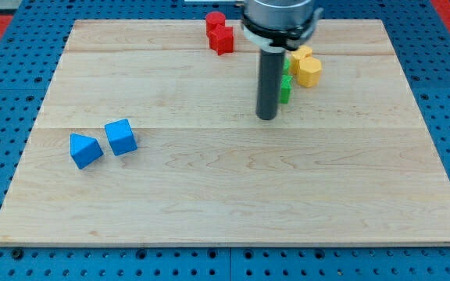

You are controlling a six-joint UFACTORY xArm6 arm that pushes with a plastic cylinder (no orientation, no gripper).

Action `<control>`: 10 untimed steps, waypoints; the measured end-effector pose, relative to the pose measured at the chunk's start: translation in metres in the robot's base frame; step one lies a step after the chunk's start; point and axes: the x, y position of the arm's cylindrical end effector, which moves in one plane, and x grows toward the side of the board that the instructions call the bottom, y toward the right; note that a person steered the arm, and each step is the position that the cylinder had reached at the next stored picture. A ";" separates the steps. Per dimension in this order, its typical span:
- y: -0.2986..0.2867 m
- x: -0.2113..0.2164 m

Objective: Put the yellow heart at the top of the blue triangle

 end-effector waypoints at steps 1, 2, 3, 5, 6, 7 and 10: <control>0.064 -0.056; 0.084 -0.120; 0.098 -0.126; 0.121 -0.187; 0.054 -0.187; 0.021 -0.170; -0.065 -0.083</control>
